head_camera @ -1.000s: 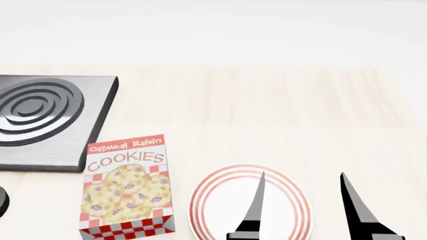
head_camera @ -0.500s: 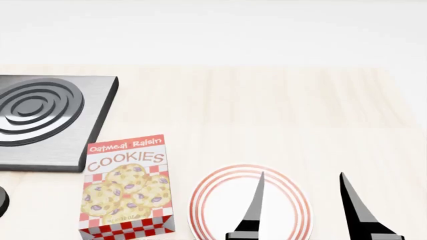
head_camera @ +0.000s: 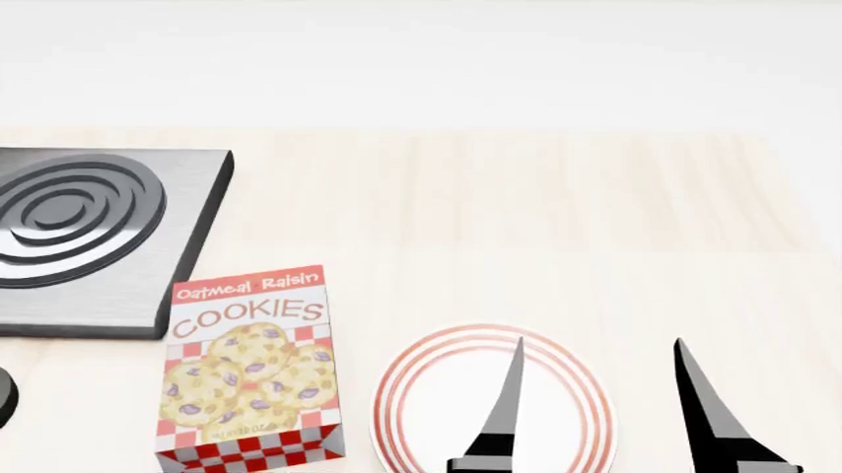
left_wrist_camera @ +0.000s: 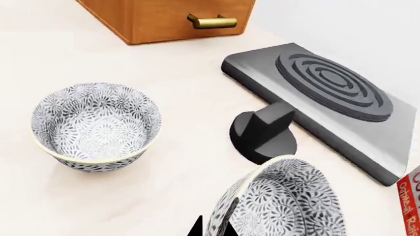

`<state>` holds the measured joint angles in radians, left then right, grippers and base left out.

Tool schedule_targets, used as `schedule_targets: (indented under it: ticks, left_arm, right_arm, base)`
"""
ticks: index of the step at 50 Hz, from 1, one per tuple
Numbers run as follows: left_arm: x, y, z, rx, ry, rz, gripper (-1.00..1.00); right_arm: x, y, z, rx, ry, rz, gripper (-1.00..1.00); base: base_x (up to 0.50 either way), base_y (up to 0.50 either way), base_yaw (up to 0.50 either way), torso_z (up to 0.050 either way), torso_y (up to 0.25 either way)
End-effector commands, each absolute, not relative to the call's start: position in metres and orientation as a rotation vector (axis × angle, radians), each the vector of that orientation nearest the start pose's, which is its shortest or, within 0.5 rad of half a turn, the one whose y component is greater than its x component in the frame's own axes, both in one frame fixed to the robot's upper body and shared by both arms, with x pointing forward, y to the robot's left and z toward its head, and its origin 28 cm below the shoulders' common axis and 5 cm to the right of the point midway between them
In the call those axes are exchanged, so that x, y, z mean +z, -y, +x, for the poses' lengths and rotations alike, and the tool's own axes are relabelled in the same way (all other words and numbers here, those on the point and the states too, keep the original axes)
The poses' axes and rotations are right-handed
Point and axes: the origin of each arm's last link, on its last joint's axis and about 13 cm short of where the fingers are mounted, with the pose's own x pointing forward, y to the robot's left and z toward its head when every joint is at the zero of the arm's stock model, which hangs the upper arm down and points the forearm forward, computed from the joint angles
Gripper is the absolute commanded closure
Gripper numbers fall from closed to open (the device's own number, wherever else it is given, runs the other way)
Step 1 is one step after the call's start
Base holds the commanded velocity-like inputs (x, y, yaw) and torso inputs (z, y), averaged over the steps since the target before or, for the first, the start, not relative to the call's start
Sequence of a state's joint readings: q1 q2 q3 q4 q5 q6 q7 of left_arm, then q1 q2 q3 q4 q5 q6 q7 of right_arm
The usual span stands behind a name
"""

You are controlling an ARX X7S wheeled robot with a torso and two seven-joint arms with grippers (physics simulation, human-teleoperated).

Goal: Pick the akita bowl from table center and place it on the plate.

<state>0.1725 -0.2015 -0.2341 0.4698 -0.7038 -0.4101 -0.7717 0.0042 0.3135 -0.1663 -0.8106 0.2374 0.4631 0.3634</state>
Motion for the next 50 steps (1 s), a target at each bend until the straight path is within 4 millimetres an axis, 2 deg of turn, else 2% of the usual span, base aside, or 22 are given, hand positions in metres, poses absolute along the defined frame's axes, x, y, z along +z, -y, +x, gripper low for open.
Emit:
schedule_targets:
  ticks: [1,7,13,30,45,50]
  left_arm:
    - [0.089,-0.251,0.163,0.556,-0.024,-0.314,1.0]
    - [0.097,-0.248,0.163,0.489,0.05,-0.297,1.0]
    - [0.114,-0.241,0.163,0.376,0.192,-0.247,1.0]
    - [0.138,-0.223,0.183,0.067,0.399,-0.07,1.0]
    - [0.141,-0.215,0.204,-0.161,0.462,-0.017,1.0]
    - [0.142,-0.216,0.215,-0.185,0.493,0.017,1.0]
  right_arm:
    - [0.143,0.099,0.174,-0.009,0.296,-0.035,-1.0]
    - [0.144,0.1,0.173,-0.011,0.302,-0.034,-1.0]
    - [0.145,0.1,0.173,-0.012,0.305,-0.035,-1.0]
    - [0.147,0.1,0.171,0.003,0.309,-0.034,-1.0]
    - [0.15,0.098,0.169,0.061,0.31,-0.029,-1.0]
    - [0.153,0.097,0.166,0.098,0.32,0.001,-1.0]
  base:
    - [0.0,0.0,0.0,0.0,0.0]
    - [0.0,0.0,0.0,0.0,0.0]
    - [0.0,0.0,0.0,0.0,0.0]
    - [0.0,0.0,0.0,0.0,0.0]
    - [0.0,0.0,0.0,0.0,0.0]
    - [0.0,0.0,0.0,0.0,0.0]
